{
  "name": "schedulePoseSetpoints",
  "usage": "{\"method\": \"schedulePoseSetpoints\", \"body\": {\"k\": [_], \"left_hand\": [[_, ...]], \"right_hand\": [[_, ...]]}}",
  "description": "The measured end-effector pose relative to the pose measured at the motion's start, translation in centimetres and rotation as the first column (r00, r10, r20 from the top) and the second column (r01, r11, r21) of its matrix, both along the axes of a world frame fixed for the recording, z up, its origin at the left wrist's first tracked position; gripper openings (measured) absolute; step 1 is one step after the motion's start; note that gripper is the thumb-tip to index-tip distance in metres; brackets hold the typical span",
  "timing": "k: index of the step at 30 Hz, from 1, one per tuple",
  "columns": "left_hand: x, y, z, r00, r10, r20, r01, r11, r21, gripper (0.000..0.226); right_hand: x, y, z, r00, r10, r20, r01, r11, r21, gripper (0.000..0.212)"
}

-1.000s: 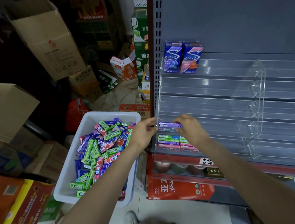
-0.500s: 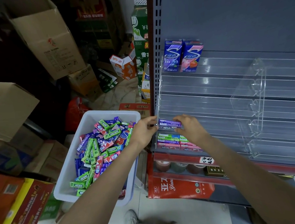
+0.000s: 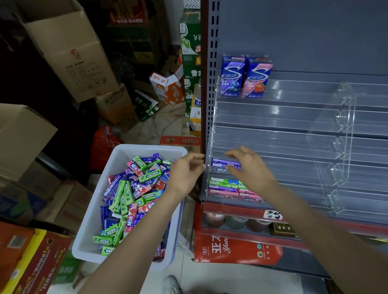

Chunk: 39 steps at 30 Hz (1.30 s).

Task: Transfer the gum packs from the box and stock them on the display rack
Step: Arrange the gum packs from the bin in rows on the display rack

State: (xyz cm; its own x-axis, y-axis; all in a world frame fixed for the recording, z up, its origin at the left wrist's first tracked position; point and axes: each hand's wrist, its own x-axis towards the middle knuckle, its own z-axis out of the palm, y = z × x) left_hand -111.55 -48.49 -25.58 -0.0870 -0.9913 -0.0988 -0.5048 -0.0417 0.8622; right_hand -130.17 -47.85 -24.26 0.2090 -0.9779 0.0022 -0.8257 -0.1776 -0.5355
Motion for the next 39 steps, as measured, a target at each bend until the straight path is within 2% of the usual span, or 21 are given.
{"method": "schedulePoseSetpoints", "body": {"k": [4,6,11,16,20,25,28,32,39], "left_hand": [[3.8,1.2,0.6,0.997,0.070,0.018,-0.068,0.996,-0.064,0.019],[6.6,1.6,0.3,0.993,0.109,0.054,-0.105,0.992,-0.067,0.017],[14.6,0.3,-2.3,0.959,0.169,0.229,-0.169,0.985,-0.018,0.019],[20.8,-3.2,-4.9,0.925,0.074,0.372,-0.107,0.992,0.068,0.026],[23.3,-6.5,-7.6,0.924,-0.086,0.374,0.026,0.986,0.162,0.043],[24.0,-8.9,-9.5,0.923,-0.188,0.337,0.083,0.950,0.301,0.058],[24.1,-9.6,-10.2,0.938,-0.160,0.308,0.083,0.965,0.249,0.047],[24.1,-10.2,-10.7,0.962,-0.013,0.274,-0.037,0.984,0.177,0.031],[24.2,-9.8,-9.8,0.979,0.004,0.206,-0.020,0.997,0.076,0.018]], "right_hand": [[4.1,0.6,1.1,0.987,0.036,0.157,-0.024,0.997,-0.075,0.026],[6.8,0.3,1.2,0.978,0.103,0.179,-0.090,0.993,-0.079,0.025],[14.1,-2.7,-1.1,0.975,0.204,0.092,-0.212,0.973,0.090,0.029],[19.6,-6.2,-5.5,0.990,0.140,0.008,-0.137,0.957,0.257,0.040],[21.9,-8.2,-8.9,0.991,0.110,-0.076,-0.079,0.939,0.333,0.048],[22.7,-9.3,-11.6,0.974,0.124,-0.187,-0.049,0.931,0.362,0.053],[22.9,-9.5,-12.0,0.970,0.121,-0.210,-0.044,0.940,0.340,0.050],[23.1,-9.8,-11.5,0.975,0.041,-0.216,0.016,0.966,0.257,0.036],[23.3,-10.0,-10.3,0.976,-0.023,-0.217,0.079,0.964,0.255,0.028]]}}
